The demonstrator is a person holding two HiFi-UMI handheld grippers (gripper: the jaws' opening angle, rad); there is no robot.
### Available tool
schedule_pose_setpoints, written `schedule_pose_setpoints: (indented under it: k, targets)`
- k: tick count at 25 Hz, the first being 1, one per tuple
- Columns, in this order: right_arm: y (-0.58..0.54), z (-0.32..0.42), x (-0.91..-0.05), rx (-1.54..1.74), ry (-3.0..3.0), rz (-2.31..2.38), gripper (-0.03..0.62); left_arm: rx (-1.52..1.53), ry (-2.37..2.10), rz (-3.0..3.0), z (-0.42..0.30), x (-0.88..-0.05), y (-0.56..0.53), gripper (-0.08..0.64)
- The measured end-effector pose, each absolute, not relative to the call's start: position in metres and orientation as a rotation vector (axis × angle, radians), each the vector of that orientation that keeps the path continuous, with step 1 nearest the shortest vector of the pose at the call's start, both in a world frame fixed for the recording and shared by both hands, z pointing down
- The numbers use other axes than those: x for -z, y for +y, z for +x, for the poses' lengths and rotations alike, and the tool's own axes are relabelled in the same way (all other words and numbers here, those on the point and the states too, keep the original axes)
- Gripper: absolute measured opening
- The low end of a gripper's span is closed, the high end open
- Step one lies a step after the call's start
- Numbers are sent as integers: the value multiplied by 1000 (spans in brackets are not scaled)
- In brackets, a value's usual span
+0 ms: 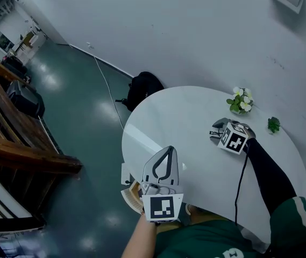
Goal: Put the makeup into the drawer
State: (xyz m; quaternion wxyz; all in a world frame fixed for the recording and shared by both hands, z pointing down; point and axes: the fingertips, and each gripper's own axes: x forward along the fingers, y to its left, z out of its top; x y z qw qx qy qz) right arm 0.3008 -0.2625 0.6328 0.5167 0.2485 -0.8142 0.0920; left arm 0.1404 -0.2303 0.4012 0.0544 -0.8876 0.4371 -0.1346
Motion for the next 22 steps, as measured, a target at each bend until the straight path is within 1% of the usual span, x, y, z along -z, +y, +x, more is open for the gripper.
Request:
schedule_pose_setpoints:
  k: [3, 4, 5, 9, 12, 22]
  targets:
    - [-263, 306, -650, -247, -1912, 574, 170, 433, 1347, -2696, 134, -405, -230, 0]
    - [-263, 308, -654, -236, -1893, 568, 115, 438, 1351, -2694, 132, -406, -230, 0]
    - [-264, 309, -656, -218, -1878, 562, 31, 439, 1355, -2692, 129, -407, -230, 0]
    - [-268, 304, -648, -193, -1905, 571, 25, 424, 1383, -2688, 124, -406, -231, 0]
    - [-271, 295, -623, -184, -1987, 655, 23, 418, 1386, -2683, 123, -403, -230, 0]
    - [-260, 269, -450, -122, -2380, 1329, 25, 330, 1422, -2656, 120, -376, -226, 0]
